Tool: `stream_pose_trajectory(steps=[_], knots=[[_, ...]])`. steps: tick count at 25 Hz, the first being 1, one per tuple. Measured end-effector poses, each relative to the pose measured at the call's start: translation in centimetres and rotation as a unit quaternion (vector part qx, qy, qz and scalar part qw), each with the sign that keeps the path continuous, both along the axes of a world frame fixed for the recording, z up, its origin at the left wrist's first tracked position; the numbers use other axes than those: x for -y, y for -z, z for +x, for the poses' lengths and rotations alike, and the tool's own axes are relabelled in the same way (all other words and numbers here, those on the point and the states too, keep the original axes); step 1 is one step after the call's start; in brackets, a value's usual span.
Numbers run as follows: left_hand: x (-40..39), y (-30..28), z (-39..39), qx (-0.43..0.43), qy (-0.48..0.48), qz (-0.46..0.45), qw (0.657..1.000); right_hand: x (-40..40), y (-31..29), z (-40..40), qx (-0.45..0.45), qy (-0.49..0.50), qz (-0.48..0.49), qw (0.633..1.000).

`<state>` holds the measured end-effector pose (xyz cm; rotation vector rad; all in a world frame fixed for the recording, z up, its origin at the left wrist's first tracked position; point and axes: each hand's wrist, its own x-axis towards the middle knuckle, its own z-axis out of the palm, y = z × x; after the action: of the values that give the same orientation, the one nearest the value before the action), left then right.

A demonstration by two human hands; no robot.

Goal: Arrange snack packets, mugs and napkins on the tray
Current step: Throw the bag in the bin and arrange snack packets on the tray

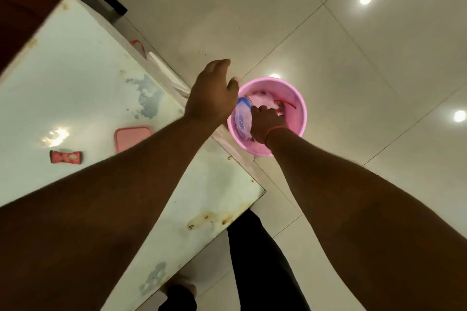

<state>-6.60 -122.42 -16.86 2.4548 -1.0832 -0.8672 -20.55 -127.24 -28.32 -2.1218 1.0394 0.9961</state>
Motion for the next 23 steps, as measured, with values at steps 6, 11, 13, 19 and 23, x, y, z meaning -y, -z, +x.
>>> stream_pose_trajectory(steps=[6,11,13,19,23], knots=[[-10.7,-6.1,4.4,0.086,0.064,0.029,0.994,-2.8,-10.0,2.7,0.078,0.024,-0.161,0.984],[-23.4,-11.0,8.4,0.133,0.055,0.052,0.988,-12.9,-17.5,9.8,0.217,0.016,-0.228,0.949],[-30.4,-12.6,10.3,0.167,0.04,0.054,0.984,-19.3,-19.8,13.7,0.268,-0.014,-0.223,0.937],[-50.7,-15.1,15.3,0.194,-0.043,0.148,0.969,-37.7,-23.3,21.9,0.305,-0.143,-0.179,0.924],[-61.5,-15.1,16.4,0.195,-0.114,0.184,0.957,-47.4,-23.6,24.6,0.292,-0.251,-0.149,0.911]])
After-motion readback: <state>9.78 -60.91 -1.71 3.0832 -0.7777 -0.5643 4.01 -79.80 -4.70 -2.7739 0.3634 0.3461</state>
